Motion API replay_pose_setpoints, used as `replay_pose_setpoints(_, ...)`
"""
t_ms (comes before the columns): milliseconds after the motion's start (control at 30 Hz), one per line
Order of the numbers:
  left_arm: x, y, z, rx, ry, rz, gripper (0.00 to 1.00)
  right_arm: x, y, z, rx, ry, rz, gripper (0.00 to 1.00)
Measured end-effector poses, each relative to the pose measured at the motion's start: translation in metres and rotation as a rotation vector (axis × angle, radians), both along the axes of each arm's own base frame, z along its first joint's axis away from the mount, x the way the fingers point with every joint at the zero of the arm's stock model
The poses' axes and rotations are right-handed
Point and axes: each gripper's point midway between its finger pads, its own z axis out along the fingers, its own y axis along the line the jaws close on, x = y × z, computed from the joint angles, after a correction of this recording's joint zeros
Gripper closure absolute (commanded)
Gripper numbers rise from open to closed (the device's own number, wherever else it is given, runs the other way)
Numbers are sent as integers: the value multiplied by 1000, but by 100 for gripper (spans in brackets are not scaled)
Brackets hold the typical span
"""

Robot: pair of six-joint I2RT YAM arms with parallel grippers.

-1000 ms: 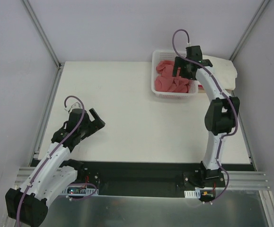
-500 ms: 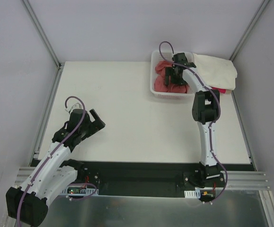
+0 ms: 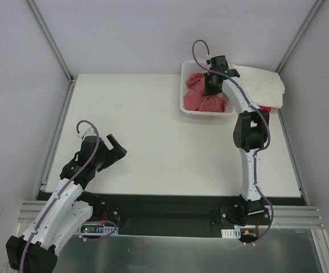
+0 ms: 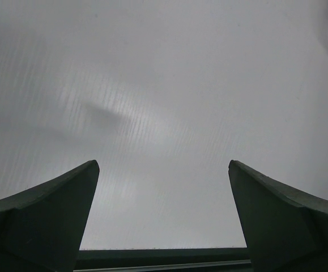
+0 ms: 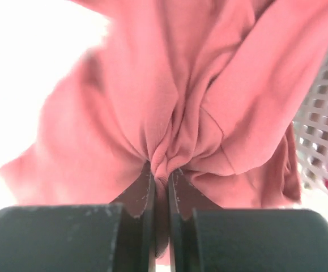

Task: Fold and stack the t-shirts
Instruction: Grab crumpled tshirt from bin with the right arm

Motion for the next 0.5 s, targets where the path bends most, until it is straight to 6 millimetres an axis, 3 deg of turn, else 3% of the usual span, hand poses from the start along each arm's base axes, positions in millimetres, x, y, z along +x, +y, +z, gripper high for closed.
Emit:
replay_pose_setpoints(67, -2, -1, 2, -9, -14, -3, 1, -3, 8, 36, 40, -52, 31, 99)
replay_pose_setpoints(167, -4, -3, 3, -24, -25, -16, 1, -19, 25, 121, 95, -198, 94, 99)
replay_pose_setpoints(233, -5, -4, 2, -29, -26, -19, 1, -41, 40, 181, 126, -308, 150, 99)
replay_pose_setpoints(400, -9, -6, -1, -40, -15, -35, 1, -138, 92, 340, 255, -643, 363, 99)
replay_pose_setpoints(500, -9, -7, -2, -44, -19, -37, 1, -199, 116, 401, 341, -787, 495, 100)
